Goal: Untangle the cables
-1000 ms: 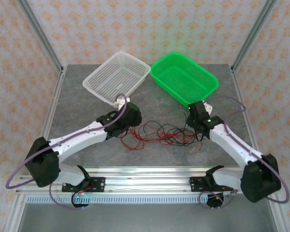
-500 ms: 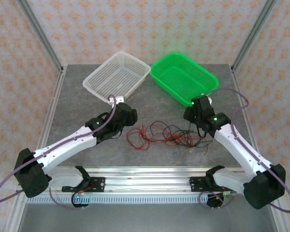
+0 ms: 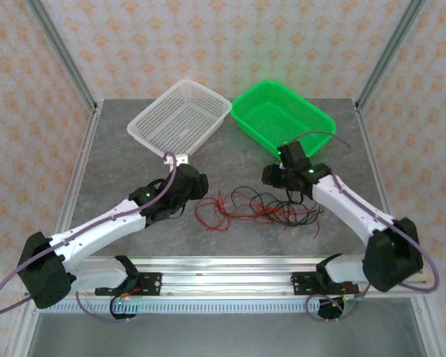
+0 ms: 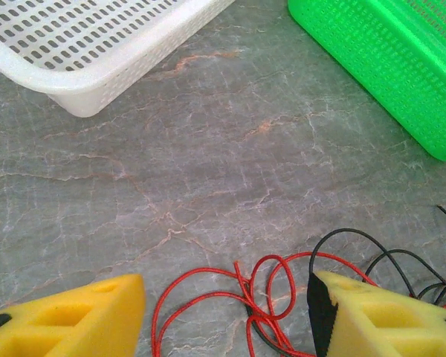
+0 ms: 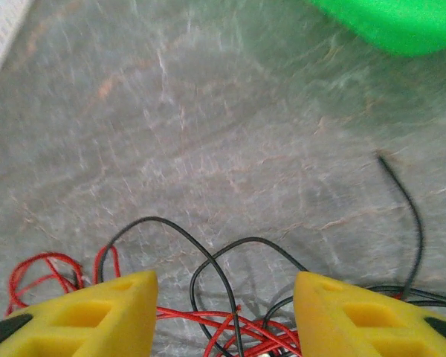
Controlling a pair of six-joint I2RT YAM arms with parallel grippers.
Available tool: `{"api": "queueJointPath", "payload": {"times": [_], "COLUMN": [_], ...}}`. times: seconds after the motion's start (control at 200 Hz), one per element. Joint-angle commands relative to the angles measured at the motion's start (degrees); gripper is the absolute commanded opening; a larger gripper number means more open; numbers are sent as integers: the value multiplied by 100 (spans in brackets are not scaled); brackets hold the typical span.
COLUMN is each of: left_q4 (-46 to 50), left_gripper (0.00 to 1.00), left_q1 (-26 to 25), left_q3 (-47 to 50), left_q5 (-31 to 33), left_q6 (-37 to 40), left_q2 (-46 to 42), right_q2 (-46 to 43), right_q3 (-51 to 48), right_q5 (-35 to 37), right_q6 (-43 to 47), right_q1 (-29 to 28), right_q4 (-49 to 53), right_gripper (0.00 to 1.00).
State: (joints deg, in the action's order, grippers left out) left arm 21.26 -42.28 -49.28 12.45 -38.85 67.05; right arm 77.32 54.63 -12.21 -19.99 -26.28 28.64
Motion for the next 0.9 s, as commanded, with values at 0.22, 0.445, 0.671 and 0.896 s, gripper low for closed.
{"api": "queueJointPath", "payload": {"times": [0.22, 0.445, 0.671, 0.896], "left_q4": [-129, -122, -148, -205], "left_gripper": [62, 62, 62, 62], "left_q1": [0, 27, 53, 62], "left_q3": [159, 243, 268, 271], "left_q5": [148, 190, 152, 109], "left_q6": [163, 165, 176, 171], "left_q2": [-348, -470, -433, -402], "right_q2": [1516, 2037, 2091, 1855], "right_q3": [343, 452, 469, 496], "right_q5": [87, 117, 143, 191], "right_q6": [471, 463, 416, 400], "right_q1": [-297, -416, -492, -537], "right_q4": [-331, -421, -426, -277], "right_gripper": [48, 45, 44, 44]}}
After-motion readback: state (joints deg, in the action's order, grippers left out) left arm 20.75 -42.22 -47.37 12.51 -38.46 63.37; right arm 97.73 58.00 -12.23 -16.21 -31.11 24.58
